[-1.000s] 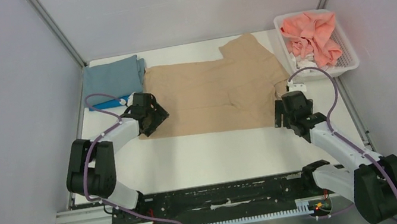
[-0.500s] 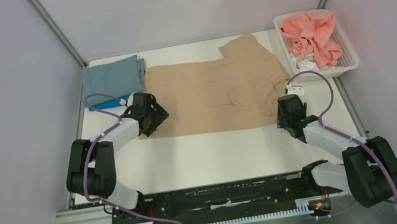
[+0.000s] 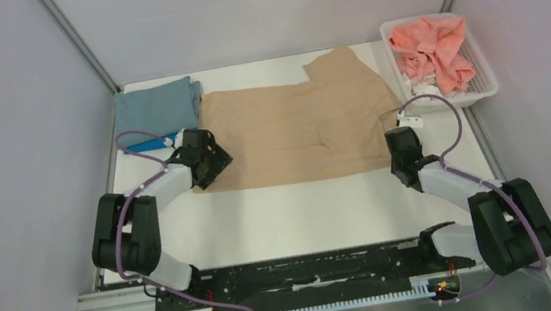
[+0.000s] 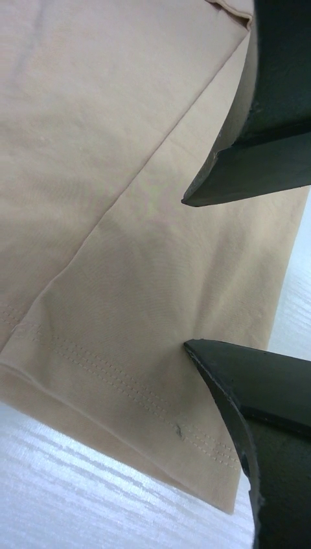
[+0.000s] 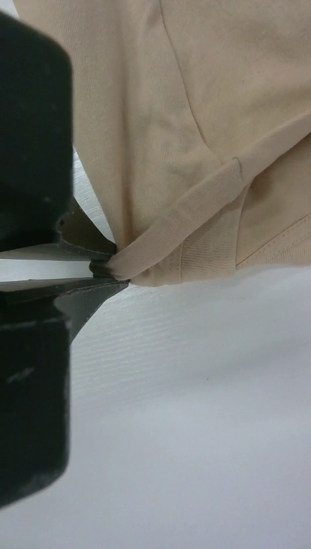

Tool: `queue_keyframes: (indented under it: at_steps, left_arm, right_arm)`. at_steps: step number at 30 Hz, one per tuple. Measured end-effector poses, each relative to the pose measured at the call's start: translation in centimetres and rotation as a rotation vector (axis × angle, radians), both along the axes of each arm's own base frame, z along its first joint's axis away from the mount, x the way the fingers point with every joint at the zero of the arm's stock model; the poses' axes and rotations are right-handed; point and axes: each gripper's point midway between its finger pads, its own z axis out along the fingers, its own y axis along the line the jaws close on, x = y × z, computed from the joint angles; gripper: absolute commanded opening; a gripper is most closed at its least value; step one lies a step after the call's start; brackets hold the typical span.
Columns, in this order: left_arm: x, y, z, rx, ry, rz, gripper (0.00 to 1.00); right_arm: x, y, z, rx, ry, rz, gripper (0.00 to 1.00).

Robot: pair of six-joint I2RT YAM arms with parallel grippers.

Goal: Fold and stack the t-shirts
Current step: Fold the flattened tshirt in 1/3 of the way

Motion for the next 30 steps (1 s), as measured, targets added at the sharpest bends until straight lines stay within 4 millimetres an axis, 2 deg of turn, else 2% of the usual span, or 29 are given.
queue_keyframes:
  at_steps: [3, 7, 12, 16, 20, 24, 25, 28, 30]
  left_arm:
    - [0.1, 0.5, 0.0, 0.0, 0.0, 0.013, 0.82]
    - [0.2, 0.8, 0.0, -0.001, 0.001, 0.024, 0.81]
    - [0.2, 1.0, -0.1, -0.004, 0.004, 0.027, 0.8]
    - [0.2, 1.0, -0.1, -0.005, 0.005, 0.027, 0.8]
    - [0.3, 1.0, -0.2, -0.003, 0.009, 0.029, 0.79]
    - [0.4, 1.0, -0.2, -0.001, 0.014, 0.029, 0.79]
    - [0.4, 1.0, -0.2, -0.001, 0.014, 0.031, 0.79]
    - [0.4, 1.1, -0.2, -0.001, 0.017, 0.031, 0.79]
    - [0.4, 1.1, -0.2, -0.001, 0.017, 0.031, 0.79]
  right_arm:
    - [0.1, -0.3, 0.1, -0.014, 0.058, 0.047, 0.0]
    - [0.8, -0.5, 0.9, -0.111, 0.178, 0.221, 0.0]
    - [3.5, -1.3, 3.2, -0.323, 0.284, 0.483, 0.0]
    - [4.0, -2.2, 4.1, -0.495, 0.367, 0.687, 0.0]
    - [4.2, -2.1, 5.7, -0.637, 0.354, 0.88, 0.0]
    - [4.7, -1.5, 8.4, -0.751, 0.276, 1.008, 0.01]
    - [4.8, -1.5, 8.9, -0.773, 0.27, 1.025, 0.02]
    - [4.8, -1.9, 8.8, -0.806, 0.303, 1.054, 0.19]
    - [4.7, -2.7, 8.3, -0.818, 0.349, 1.052, 0.35]
